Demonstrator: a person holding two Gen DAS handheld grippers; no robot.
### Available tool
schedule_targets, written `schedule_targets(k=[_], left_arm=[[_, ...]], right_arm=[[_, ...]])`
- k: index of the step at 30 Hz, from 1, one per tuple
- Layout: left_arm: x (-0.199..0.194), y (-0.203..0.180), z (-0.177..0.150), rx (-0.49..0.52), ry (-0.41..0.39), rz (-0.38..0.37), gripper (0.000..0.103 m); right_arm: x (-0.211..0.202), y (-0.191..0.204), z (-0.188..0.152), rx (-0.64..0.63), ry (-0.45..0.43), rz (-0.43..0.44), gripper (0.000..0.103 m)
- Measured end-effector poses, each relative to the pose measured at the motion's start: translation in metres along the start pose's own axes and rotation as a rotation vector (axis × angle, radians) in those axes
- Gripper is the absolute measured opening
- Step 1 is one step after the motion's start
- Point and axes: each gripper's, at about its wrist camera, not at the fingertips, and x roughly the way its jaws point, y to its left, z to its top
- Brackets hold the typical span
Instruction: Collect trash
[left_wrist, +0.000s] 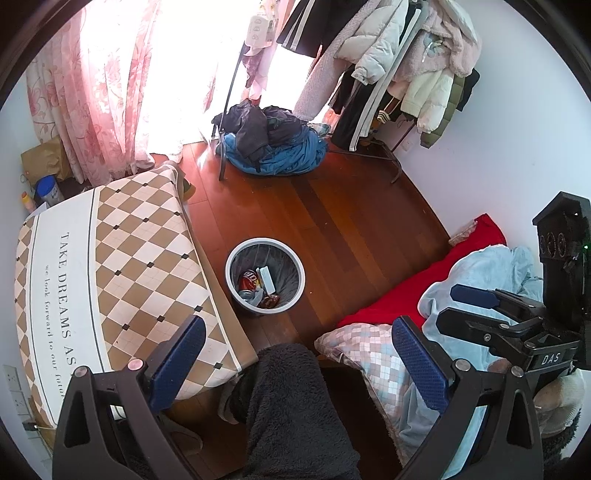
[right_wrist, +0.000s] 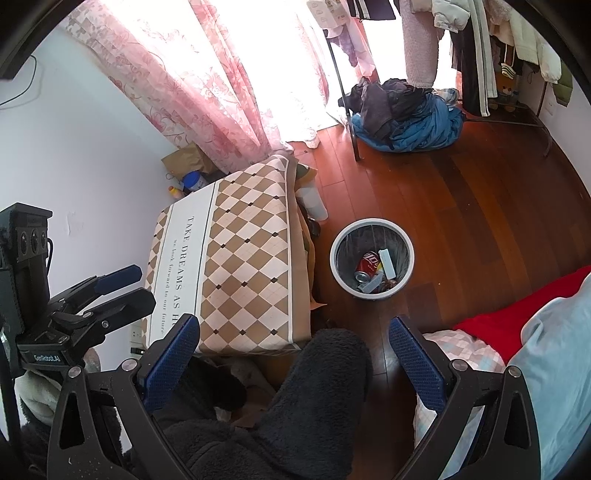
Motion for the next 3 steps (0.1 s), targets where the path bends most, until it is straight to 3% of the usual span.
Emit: schedule_targets(k=[3], left_arm=[[-0.0031,-0.0022,0.0000,-0.009,-0.008,-0.005,0.103]], right_arm=[[-0.0013,-0.0004,-0.0007,-0.001,0.001,-0.001,0.103]])
